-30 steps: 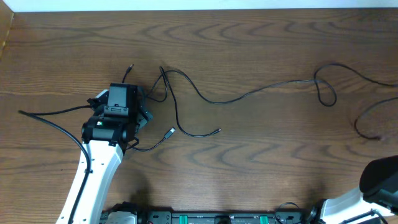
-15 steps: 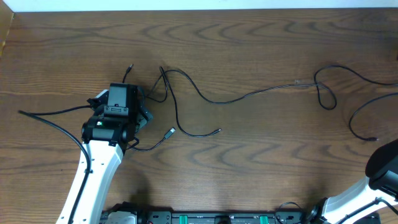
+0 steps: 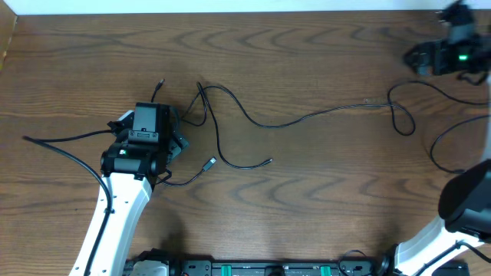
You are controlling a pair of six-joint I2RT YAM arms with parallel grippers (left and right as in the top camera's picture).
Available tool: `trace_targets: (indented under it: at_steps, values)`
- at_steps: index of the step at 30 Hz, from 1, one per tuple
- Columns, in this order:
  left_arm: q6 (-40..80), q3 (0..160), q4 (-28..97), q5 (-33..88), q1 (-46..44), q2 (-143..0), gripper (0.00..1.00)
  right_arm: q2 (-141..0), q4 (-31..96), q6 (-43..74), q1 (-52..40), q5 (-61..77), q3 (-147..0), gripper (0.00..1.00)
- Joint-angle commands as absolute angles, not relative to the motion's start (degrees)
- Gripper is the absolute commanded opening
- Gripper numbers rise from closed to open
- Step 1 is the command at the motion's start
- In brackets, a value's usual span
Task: Untangle cables
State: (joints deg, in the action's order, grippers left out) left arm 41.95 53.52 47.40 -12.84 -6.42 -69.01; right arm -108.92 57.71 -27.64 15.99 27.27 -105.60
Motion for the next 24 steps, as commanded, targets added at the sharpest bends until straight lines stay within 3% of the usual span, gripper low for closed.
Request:
trace_targets:
  at_steps: [1, 5, 10, 14, 24]
  values:
    - [41.58, 54.59, 47.53, -14.22, -6.17, -69.23, 0.98, -108.81, 57.3, -40.07, 10.59, 30.35, -101.78, 0.99]
    - [41.6, 54.59, 47.53, -14.22, -6.17, -69.23, 0.98, -108.88, 53.58, -49.65, 4.69, 29.17, -95.18, 0.99]
    - [41.58, 54.59, 47.53, -14.22, -6.17, -69.23, 0.98, -108.88, 47.16, -51.48, 0.6, 21.82, -87.44, 0.95]
    - [41.6, 54.59, 47.53, -14.22, -6.17, -69.23, 0.98, -108.88, 44.18, -51.53, -0.05, 21.52, -82.21, 0.99]
    - [41.58, 54.59, 47.53, -14.22, -6.17, -69.23, 0.98, -108.88, 41.85, -56.88, -0.03, 21.39, -73.08, 0.98]
